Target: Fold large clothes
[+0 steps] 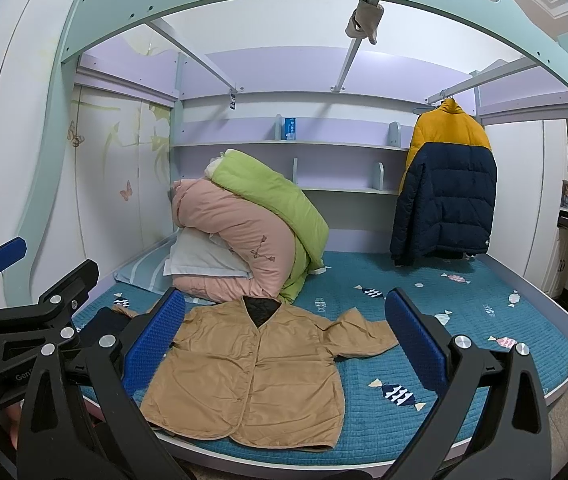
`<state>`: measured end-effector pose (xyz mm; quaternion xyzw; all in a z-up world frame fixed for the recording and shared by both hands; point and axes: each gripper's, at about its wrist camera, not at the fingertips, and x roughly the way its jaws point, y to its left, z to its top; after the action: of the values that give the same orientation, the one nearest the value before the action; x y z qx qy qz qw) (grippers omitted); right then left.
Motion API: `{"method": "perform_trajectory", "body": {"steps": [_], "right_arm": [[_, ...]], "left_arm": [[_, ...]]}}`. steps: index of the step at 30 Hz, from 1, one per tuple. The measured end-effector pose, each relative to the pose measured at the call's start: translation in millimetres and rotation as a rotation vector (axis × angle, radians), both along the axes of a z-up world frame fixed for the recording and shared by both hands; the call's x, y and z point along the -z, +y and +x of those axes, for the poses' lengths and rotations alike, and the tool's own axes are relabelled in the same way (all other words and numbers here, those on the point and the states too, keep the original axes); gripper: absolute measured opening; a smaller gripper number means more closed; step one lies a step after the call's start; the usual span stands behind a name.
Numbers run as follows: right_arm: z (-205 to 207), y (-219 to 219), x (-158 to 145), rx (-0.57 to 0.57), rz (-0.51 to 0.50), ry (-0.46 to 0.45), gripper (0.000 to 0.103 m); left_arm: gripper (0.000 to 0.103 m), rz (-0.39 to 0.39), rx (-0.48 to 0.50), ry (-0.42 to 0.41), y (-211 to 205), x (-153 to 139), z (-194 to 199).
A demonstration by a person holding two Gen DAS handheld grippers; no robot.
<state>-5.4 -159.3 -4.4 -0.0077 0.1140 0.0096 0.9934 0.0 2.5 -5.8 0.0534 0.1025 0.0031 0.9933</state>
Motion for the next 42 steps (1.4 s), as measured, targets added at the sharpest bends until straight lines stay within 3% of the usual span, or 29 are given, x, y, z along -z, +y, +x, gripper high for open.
{"method": "perform_trajectory", "body": {"steps": [42], "right_arm": [[3.8,12.1,3.9,-0.005,-0.001,0.005,0.097]], "left_arm": [[0.098,-0.008,0.0,0.001,4.9,-1.1,0.5]]}}
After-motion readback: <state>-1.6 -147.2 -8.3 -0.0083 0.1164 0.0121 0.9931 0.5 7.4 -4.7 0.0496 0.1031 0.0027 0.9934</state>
